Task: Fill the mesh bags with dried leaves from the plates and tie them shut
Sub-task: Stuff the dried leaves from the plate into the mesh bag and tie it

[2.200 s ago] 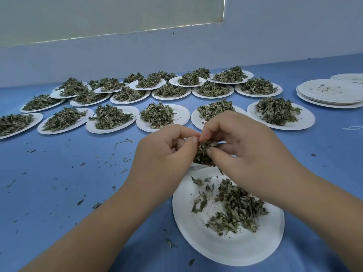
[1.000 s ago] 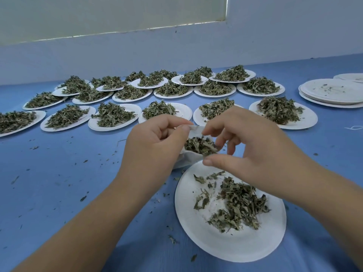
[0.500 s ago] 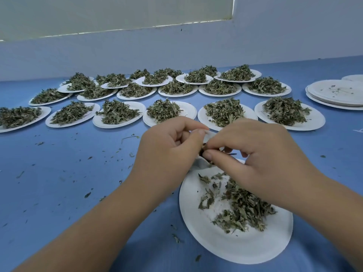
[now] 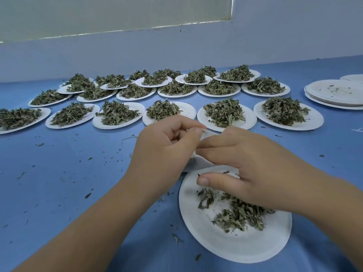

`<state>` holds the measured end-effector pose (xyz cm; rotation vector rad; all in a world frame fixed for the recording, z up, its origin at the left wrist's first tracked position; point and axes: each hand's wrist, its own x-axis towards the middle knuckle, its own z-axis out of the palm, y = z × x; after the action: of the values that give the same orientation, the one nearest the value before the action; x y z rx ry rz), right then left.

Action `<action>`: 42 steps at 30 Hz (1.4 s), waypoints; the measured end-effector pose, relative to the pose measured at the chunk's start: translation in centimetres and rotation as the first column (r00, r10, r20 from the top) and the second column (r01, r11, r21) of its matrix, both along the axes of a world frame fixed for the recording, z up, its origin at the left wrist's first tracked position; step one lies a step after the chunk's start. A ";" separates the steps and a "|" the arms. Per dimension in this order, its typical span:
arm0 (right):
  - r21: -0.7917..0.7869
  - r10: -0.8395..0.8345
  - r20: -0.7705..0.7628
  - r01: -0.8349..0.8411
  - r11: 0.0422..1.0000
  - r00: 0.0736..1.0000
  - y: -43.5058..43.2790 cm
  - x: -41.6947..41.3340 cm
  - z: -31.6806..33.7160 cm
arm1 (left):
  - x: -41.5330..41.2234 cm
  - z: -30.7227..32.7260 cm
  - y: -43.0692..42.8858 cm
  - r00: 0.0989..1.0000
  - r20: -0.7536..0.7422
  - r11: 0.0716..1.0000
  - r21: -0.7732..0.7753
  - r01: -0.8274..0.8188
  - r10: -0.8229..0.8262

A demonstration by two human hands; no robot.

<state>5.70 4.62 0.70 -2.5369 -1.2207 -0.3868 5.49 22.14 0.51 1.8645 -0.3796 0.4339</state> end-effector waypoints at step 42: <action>-0.291 -0.264 -0.399 0.151 0.945 0.878 -1.1 -1.3 0.7 | 0.4 -0.5 1.0 0.969 0.190 0.972 0.144 -0.185 0.157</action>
<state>4.38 3.47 1.39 -2.7682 -0.8714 0.3066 5.89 23.18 0.01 2.0312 -0.3828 0.7084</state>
